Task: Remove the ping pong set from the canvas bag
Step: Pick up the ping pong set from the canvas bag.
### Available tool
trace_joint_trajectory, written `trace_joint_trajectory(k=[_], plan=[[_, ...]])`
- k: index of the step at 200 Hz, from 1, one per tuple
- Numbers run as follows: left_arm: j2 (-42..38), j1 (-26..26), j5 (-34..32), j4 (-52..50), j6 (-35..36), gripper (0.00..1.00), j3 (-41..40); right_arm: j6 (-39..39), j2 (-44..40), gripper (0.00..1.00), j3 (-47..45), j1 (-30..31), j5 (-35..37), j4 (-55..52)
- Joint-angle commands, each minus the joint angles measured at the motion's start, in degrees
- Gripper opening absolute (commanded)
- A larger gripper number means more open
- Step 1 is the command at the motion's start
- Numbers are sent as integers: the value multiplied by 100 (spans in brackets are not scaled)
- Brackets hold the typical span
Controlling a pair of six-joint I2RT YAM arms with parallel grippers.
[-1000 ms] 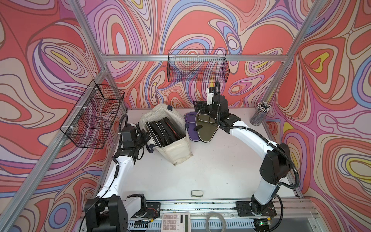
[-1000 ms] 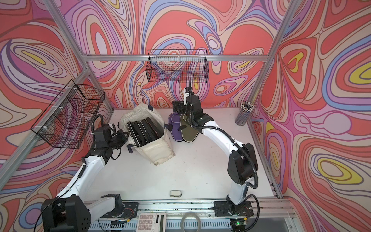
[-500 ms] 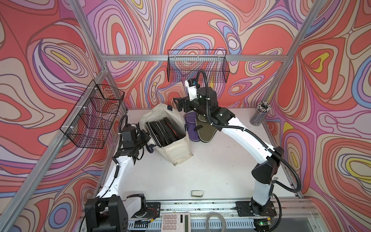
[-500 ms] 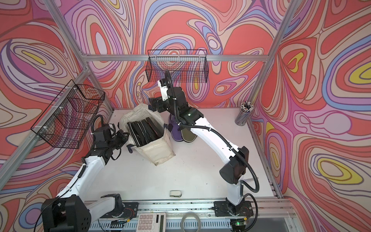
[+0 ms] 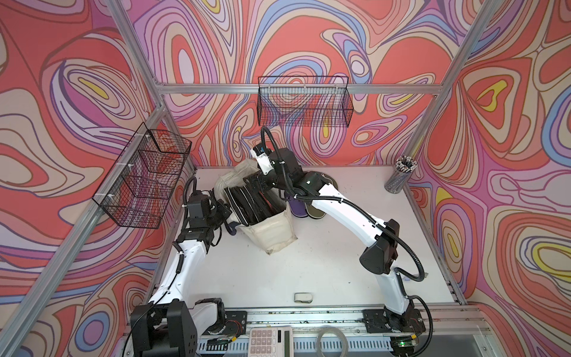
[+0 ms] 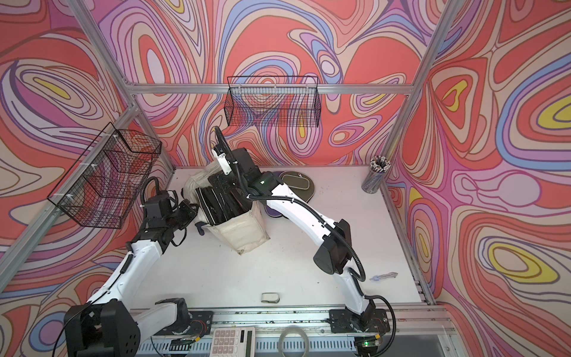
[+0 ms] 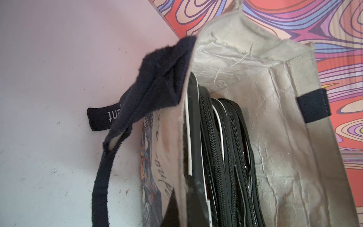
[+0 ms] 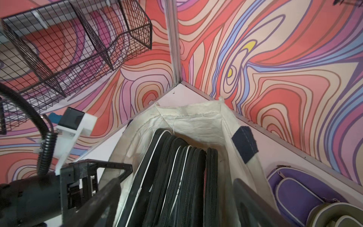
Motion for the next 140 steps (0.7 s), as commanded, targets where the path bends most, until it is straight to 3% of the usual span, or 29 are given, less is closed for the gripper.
trace_joint_trajectory(k=[1, 53, 92, 140], plan=[[-39, 43, -15, 280, -3, 0, -22, -62, 270, 92, 66, -9, -37, -109], [49, 43, 38, 370, -42, 0, -74, 133, 518, 92, -218, -185, -144, 240], [-39, 41, -51, 328, -14, 0, -140, 206, 877, 92, 113, -398, -252, 175], [-89, 41, -52, 335, -3, 0, -168, 342, 1221, 86, 171, -589, -278, 147]])
